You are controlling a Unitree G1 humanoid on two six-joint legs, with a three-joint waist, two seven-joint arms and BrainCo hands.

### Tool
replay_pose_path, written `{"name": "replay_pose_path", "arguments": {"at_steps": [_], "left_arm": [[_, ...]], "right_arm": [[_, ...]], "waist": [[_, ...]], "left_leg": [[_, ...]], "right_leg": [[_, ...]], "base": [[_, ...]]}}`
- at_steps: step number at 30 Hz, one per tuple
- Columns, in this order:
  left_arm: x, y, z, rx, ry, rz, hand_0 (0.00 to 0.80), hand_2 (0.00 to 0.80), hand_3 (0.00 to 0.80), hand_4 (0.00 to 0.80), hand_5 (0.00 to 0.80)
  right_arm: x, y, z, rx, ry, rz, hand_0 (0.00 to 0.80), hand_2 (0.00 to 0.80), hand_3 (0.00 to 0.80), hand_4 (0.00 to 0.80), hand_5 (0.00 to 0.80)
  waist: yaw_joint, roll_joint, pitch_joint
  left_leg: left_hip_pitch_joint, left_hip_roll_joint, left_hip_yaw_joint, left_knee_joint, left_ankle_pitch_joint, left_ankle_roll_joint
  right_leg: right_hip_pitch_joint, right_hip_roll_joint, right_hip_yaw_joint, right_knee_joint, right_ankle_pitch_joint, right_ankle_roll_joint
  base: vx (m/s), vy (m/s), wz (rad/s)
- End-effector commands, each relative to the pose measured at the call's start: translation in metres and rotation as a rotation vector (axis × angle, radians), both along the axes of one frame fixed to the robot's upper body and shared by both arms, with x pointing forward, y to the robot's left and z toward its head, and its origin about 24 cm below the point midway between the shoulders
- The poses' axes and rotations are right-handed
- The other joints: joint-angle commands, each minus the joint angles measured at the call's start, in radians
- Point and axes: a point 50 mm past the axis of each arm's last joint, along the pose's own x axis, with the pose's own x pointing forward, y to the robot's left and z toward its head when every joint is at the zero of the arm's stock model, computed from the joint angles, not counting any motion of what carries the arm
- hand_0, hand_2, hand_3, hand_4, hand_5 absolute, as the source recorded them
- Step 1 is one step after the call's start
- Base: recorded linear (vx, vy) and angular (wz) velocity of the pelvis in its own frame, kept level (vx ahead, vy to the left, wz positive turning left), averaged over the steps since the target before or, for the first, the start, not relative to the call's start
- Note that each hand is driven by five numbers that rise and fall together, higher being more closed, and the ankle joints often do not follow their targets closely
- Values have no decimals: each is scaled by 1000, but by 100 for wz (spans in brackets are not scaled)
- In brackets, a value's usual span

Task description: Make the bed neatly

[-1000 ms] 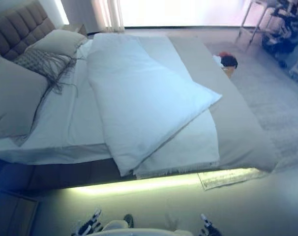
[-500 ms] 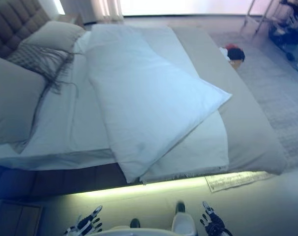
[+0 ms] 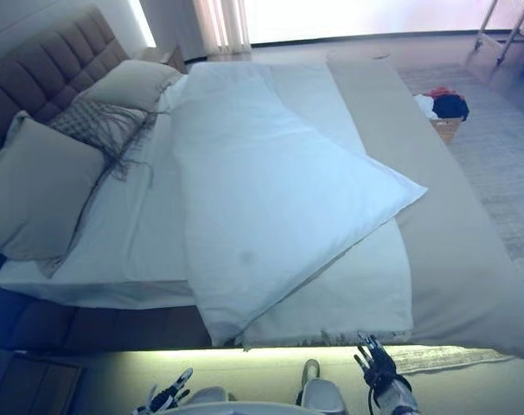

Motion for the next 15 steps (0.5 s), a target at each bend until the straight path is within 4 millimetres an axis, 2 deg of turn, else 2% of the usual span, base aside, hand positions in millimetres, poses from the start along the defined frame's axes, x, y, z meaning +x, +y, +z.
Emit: {"name": "replay_pose_path", "arguments": {"at_steps": [1, 2, 4, 6, 9, 15], "left_arm": [[27, 4, 6, 19, -63, -19, 0, 0, 0, 0, 0], [33, 6, 7, 24, -79, -25, 0, 0, 0, 0, 0], [42, 9, 11, 26, -114, -14, 0, 0, 0, 0, 0], [50, 12, 14, 25, -140, 12, 0, 0, 0, 0, 0], [61, 19, 19, 35, -169, 8, 0, 0, 0, 0, 0], [78, 26, 27, 34, -224, -16, 0, 0, 0, 0, 0]], "right_arm": [[41, -3, 20, -9, -172, -4, 0, 0, 0, 0, 0], [45, -5, 23, -1, -193, -17, 0, 0, 0, 0, 0], [47, -9, 25, -7, -211, -33, 0, 0, 0, 0, 0], [53, -12, 29, -9, -229, -35, 0, 0, 0, 0, 0], [67, -11, 36, 9, -266, -57, 0, 0, 0, 0, 0], [106, -18, 62, 47, -350, -105, 0, 0, 0, 0, 0]], "waist": [[24, 35, 60], [18, 34, 71], [18, 32, 88], [25, 32, 98], [47, 27, 111], [78, 17, 140]], "left_leg": [[-99, 70, -21, -6, 159, -30], [-116, 75, -7, 30, 147, -35], [-140, 56, -13, 86, 118, -29], [-160, 43, -22, 113, 101, -21], [-196, 32, -47, 143, 85, -18], [-279, 61, -69, 201, 88, -41]], "right_leg": [[25, -132, -7, 177, -78, 78], [10, -157, -13, 205, -80, 85], [-11, -198, -6, 233, -70, 100], [-21, -220, -3, 234, -58, 114], [-24, -230, 3, 214, -45, 126], [-34, -235, -13, 214, -49, 132]], "base": [[1, 243, -46], [52, 224, -35], [80, 174, 4], [72, 98, 15], [27, -8, 12], [-6, -48, 12]]}}
